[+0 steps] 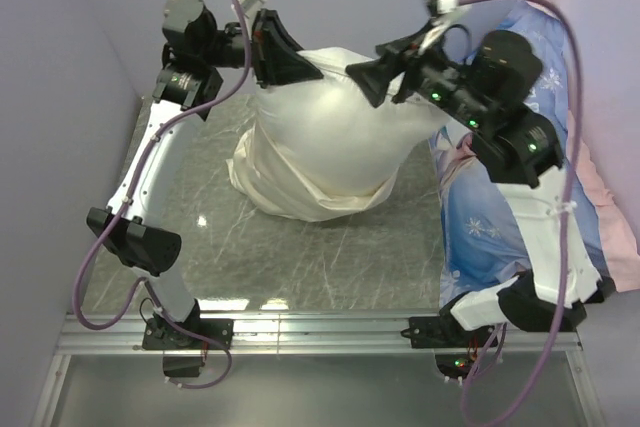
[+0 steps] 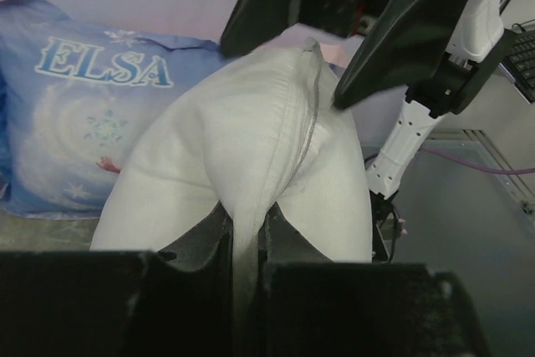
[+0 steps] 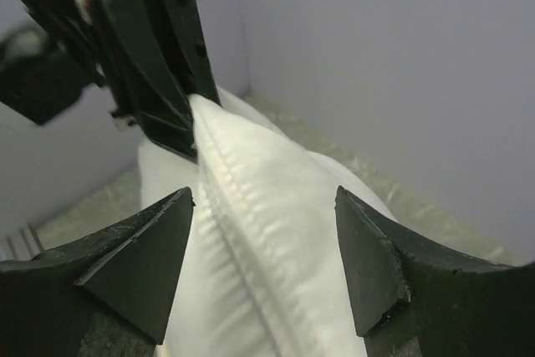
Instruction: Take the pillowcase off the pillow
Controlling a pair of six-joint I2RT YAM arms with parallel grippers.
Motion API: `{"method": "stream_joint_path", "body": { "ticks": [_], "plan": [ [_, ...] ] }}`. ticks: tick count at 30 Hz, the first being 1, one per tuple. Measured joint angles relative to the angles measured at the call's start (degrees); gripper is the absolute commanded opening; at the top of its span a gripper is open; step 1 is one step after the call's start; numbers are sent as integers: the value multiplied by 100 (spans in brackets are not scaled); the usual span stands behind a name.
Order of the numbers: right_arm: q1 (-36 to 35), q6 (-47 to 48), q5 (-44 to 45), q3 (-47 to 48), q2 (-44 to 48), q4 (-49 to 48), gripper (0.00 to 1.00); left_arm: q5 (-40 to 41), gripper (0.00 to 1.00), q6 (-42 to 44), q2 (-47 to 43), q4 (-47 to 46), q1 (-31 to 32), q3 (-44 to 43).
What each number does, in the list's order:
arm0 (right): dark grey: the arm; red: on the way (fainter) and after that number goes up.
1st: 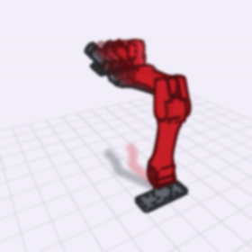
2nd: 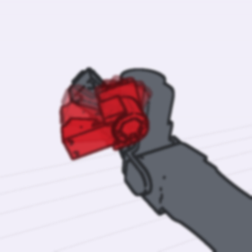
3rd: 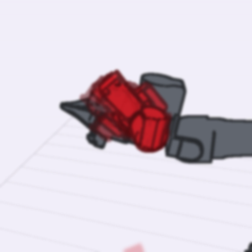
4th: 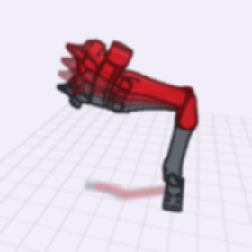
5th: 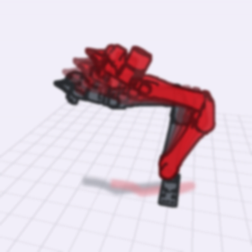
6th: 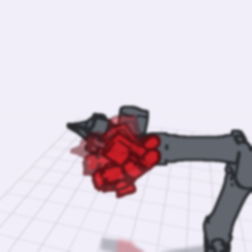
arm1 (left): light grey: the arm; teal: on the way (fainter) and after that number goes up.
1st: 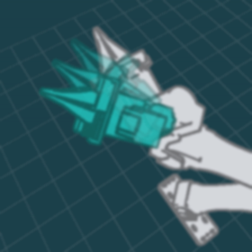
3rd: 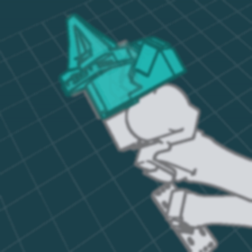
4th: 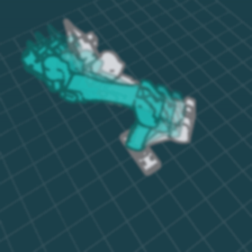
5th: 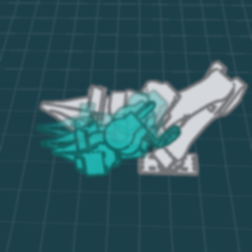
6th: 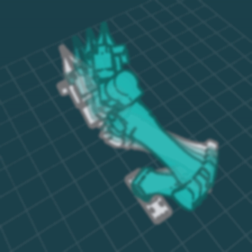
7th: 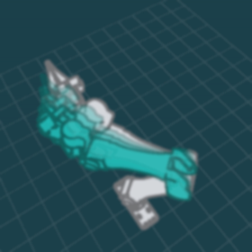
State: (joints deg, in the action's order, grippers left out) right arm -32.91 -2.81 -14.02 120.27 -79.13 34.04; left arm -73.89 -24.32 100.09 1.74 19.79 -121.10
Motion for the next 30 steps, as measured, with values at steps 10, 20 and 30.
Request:
{"method": "stream_joint_path", "body": {
  "ticks": [10, 20, 30],
  "plan": [
    [-400, 540, 682, -35, -487, 962, 75, 13, 1, 540, 129, 647, 393, 24],
    [-481, 767, 533, -553, -107, 1215, 0, 358, 1, 319, 125, 332, 527, 181],
    [-74, 9, 699, -240, -385, 1204, 0, 1980, 89, 109, -321, -638, 520, 1001]
  ]
}}
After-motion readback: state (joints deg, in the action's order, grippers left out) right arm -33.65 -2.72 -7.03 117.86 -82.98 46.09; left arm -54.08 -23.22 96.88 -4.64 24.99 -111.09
